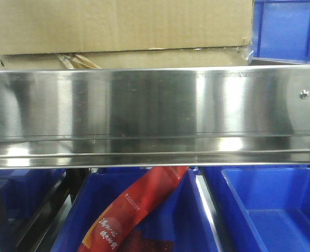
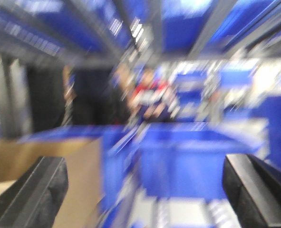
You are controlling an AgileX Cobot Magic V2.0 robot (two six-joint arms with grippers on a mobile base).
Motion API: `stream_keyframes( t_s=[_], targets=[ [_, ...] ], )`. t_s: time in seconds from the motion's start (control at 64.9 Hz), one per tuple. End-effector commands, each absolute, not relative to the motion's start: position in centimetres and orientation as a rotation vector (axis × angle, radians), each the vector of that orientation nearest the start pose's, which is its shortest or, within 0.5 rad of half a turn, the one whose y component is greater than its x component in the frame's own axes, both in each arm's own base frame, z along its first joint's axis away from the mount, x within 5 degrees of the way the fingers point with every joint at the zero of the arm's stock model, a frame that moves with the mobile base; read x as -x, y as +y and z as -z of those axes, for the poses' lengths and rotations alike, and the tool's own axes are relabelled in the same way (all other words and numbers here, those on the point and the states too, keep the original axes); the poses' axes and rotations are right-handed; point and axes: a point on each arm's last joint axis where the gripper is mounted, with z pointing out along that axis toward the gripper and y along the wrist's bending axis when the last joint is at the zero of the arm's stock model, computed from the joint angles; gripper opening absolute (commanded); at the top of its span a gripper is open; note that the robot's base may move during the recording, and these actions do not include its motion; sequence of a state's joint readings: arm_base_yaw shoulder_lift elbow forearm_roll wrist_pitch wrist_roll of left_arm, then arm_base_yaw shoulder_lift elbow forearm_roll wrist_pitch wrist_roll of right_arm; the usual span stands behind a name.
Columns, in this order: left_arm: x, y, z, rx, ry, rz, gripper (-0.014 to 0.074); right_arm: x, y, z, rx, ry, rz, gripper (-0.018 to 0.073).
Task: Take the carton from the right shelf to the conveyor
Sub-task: 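Clamp the carton's side walls between both grippers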
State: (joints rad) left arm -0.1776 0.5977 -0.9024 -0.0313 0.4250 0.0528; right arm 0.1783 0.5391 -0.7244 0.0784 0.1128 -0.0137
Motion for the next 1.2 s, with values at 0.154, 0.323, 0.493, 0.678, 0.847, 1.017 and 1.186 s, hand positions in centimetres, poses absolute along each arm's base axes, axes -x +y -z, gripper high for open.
stream_keyframes(
  t_s=[0.154,0.323,0.493,0.678,0.847,1.017,1.186],
  targets=[
    [-14.7,-6.2,-46.3,-0.348,1.638,0.300,0.0496,-13.9,4.9,-44.2,0.225,1.584,-0.328,0.0559],
    [-19.9,-8.1,-48.6,-0.299,1.798,0.333,0.0496,-17.8,6.8,-46.9,0.282,1.754,-0.331,0.0559],
    [-24.8,-8.3,-49.5,-0.166,2.020,0.296,0.0496,-21.7,8.4,-49.6,0.338,1.958,-0.314,0.0559],
    [-28.8,-7.6,-49.7,-0.040,2.129,0.230,0.0496,-26.2,10.1,-51.0,0.380,2.103,-0.297,0.0559],
    [-30.7,-7.0,-49.0,0.052,2.160,0.104,0.0496,-29.8,11.4,-50.4,0.350,2.204,-0.313,0.0559],
    [-32.0,-6.6,-47.6,0.090,2.211,-0.003,0.0496,-33.2,12.7,-49.1,0.326,2.228,-0.322,0.0559],
    [-33.6,-6.7,-46.2,0.088,2.243,-0.066,0.0496,-35.3,13.4,-47.1,0.324,2.281,-0.317,0.0559]
  ],
)
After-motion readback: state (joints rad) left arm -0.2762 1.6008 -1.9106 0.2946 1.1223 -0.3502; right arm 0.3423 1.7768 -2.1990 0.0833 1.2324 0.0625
